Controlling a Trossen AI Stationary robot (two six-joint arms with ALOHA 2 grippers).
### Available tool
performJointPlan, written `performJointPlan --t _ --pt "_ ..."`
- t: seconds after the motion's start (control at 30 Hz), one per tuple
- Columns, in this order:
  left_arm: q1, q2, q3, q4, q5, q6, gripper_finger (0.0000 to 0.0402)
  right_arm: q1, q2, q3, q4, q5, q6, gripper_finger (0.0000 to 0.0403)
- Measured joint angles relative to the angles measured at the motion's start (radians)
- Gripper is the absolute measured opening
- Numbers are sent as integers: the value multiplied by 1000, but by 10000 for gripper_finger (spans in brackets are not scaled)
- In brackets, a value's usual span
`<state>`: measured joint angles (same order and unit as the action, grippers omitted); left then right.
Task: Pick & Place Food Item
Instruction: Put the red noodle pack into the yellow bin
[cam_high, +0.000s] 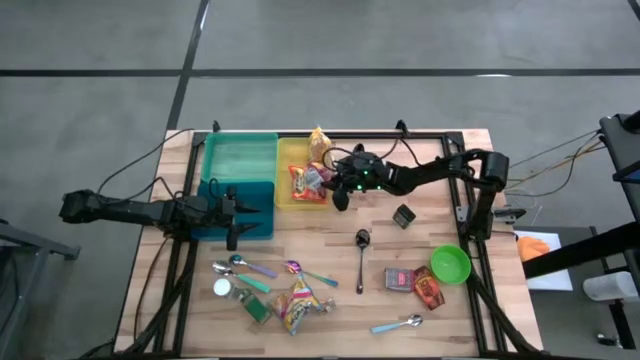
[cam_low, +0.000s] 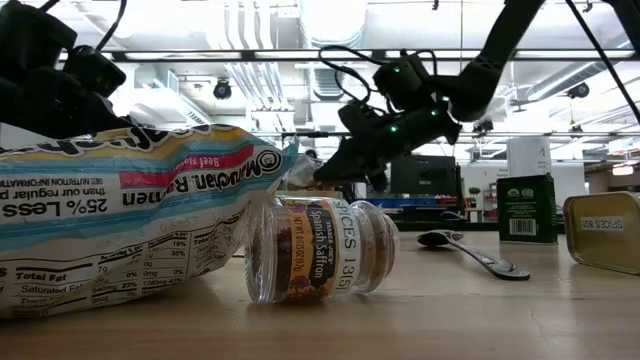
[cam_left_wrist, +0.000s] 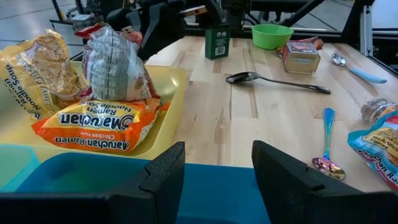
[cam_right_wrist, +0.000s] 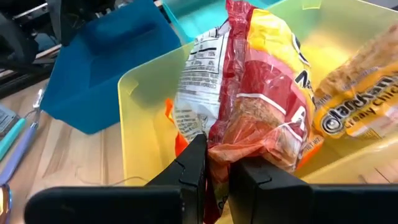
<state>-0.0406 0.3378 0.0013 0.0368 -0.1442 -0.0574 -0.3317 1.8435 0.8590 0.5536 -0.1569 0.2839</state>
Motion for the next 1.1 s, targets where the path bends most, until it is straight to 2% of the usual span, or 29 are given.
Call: performJointPlan --t 0.13,0.37,0.6,0.7,0.97,1.1 --pt "0 0 0 0 0 0 189 0 0 48 -70 2 -5 38" --pt "0 0 0 0 0 0 189 0 0 157 -289 3 -7 38" --pt "-1 0 0 0 0 0 189 0 7 196 -320 3 0 42" --pt "-1 0 0 0 0 0 189 0 19 201 -319 3 1 67" --pt "-1 0 0 0 0 0 189 0 35 201 -311 3 -4 179" --pt "-1 0 0 0 0 0 189 0 36 216 -312 3 -33 218"
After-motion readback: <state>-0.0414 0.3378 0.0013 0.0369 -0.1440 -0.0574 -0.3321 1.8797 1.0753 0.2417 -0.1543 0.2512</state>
